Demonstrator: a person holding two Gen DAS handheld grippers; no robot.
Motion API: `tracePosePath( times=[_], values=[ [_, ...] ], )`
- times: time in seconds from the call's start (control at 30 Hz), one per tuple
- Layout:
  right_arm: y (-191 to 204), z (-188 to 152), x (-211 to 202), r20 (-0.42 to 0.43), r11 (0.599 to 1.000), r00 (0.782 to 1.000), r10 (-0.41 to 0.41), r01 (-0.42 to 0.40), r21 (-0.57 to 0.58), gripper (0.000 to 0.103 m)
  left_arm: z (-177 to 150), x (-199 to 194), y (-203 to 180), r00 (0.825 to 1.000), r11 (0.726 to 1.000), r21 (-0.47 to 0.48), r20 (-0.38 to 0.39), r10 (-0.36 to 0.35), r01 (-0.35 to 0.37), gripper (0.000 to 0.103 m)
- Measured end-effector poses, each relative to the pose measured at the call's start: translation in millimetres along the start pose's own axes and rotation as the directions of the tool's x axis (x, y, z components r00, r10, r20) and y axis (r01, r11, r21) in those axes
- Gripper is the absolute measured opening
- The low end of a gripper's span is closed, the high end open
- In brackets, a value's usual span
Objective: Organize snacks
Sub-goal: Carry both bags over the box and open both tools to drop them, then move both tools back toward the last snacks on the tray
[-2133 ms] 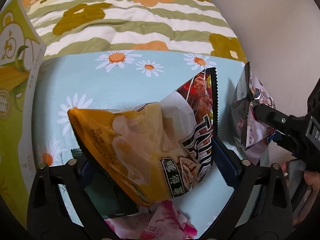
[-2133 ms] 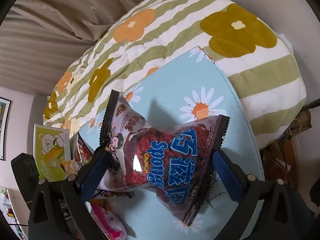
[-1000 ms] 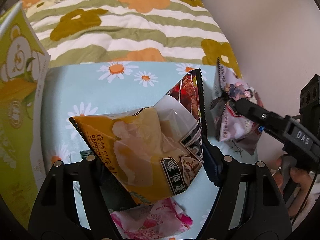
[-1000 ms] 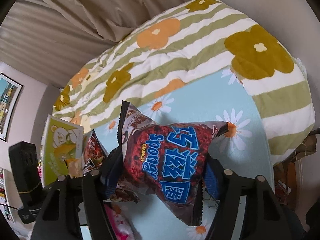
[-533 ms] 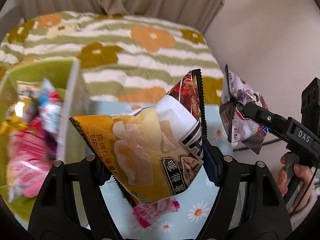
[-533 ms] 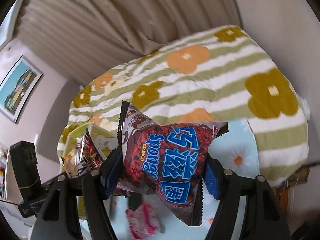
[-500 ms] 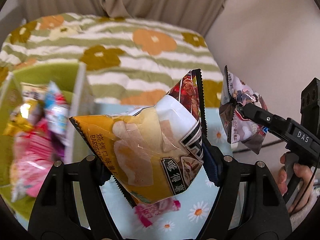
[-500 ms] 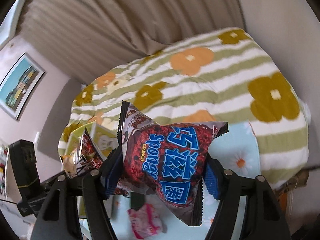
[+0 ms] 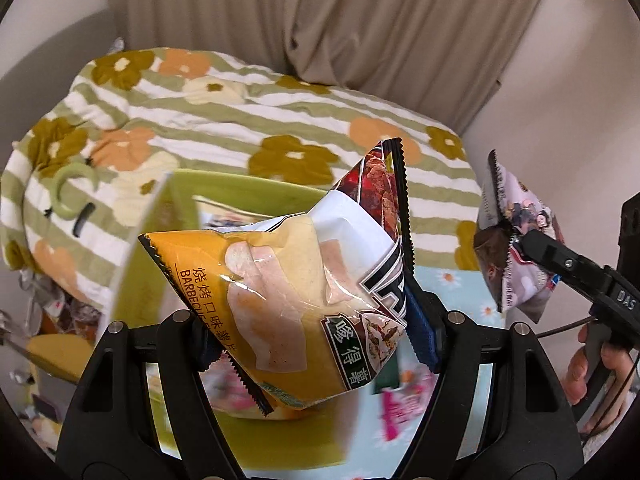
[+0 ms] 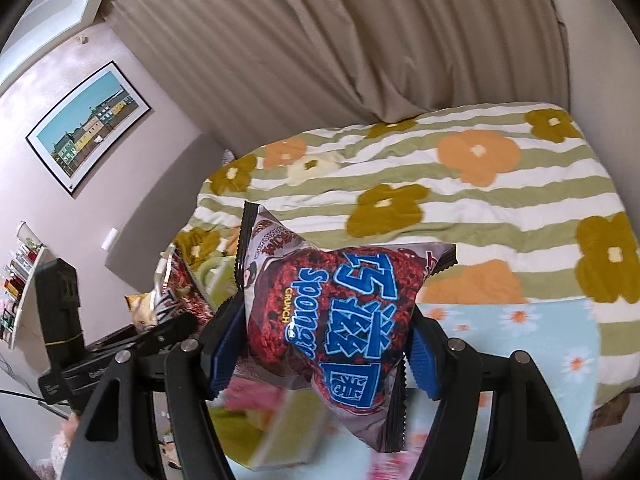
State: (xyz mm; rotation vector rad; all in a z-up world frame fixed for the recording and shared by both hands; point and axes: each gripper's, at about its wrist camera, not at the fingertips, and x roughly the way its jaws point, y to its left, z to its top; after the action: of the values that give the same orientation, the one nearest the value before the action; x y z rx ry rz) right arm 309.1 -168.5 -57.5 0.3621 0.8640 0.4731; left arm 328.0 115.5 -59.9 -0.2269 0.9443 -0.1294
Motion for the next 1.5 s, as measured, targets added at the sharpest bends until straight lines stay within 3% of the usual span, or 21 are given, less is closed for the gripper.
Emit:
tracePosePath(
  times=[0.23, 0.37, 0.7, 1.13, 1.2, 1.33, 1.4, 1.5],
  values=[
    [55.1, -9.0, 46.8, -0.020, 1.000, 1.000, -0.006, 0.007, 0.017, 0.067, 3.1, 13.5, 77.8, 0.995, 0.999, -0.018, -0.088, -0.052, 0.050, 0.072],
    [70.3, -15.5, 66.2, -0.027, 0.999, 0.999, -0.034, 0.035, 0.042, 0.067, -3.1, 31.1, 100.3, 0.988, 0.997, 0.008, -0.141, -0.070, 0.072, 0.102],
    [95.0, -27.5, 92.0, -0.046, 0.990, 0.992, -0.119, 0.122, 0.070, 0.067, -16.1, 33.1, 135.2, 0.983, 0.995, 0.058, -0.169, -0.075, 0.086, 0.103],
    [97.0, -3.7, 137.9, -0.100, 0.984, 0.984, -0.150, 0.158, 0.078, 0.073, -3.1, 33.2, 134.4, 0.984, 0.991, 0.087, -0.158, -0.086, 0.101, 0.103],
    [96.2, -2.0, 147.5, -0.116, 0.984, 0.981, -0.153, 0.162, 0.071, 0.082, -3.0, 34.6, 133.2, 0.985, 0.991, 0.101, -0.157, -0.071, 0.087, 0.103],
    [100.2, -9.0, 146.0, -0.081, 0.984, 0.983, -0.167, 0.171, 0.045, 0.087, -7.7, 34.7, 132.5, 0.986, 0.991, 0.114, -0.156, -0.055, 0.073, 0.103],
    [103.1, -15.0, 140.5, -0.058, 0.983, 0.982, -0.182, 0.183, 0.024, 0.100, -11.1, 35.0, 132.2, 0.986, 0.991, 0.114, -0.160, -0.053, 0.072, 0.103],
    [107.8, -22.4, 134.1, -0.046, 0.976, 0.975, -0.217, 0.216, -0.012, 0.101, -14.0, 33.4, 131.9, 0.985, 0.991, 0.113, -0.161, -0.057, 0.076, 0.103]
  ],
)
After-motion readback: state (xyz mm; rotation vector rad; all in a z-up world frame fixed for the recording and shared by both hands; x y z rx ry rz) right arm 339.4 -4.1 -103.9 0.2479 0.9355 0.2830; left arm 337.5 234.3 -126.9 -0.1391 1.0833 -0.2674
